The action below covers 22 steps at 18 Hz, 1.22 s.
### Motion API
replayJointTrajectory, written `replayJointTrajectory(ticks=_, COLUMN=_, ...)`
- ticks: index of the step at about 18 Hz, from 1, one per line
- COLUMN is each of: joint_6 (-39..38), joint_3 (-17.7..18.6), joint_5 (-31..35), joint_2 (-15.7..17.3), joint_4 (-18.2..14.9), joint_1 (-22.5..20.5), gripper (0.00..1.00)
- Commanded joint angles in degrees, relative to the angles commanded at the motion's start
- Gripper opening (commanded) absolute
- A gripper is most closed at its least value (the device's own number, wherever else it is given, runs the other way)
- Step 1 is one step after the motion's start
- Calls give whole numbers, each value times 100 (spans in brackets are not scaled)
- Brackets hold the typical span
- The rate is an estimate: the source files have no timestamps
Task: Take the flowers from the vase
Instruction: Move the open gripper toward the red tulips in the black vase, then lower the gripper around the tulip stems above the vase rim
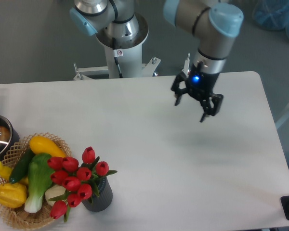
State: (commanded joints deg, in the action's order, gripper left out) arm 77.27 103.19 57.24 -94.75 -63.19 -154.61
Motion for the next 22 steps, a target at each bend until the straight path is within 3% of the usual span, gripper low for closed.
replayJointTrajectory(ticks=5, joint_6=-160, joint_3=-44, joint_5=-1073, joint_2=-280, joint_4=70, joint_1=324, gripper=100)
replayJointTrajectory(ticks=10, joint_6=-405, joint_3=-44, joint_5=-1601, joint_2=-544, joint_4=350, joint_1=773, gripper=100)
replayJointTrajectory(ticks=14, joint_6=-432, joint_3=-175, joint_5=-1655, joint_2=-1010, joint_4=904, joint_1=1055, gripper=100)
replayJointTrajectory(ticks=22, joint_6=-950, joint_3=-870, joint_5=-1664, joint_2=-1608, joint_4=1072, joint_1=1372, gripper=100)
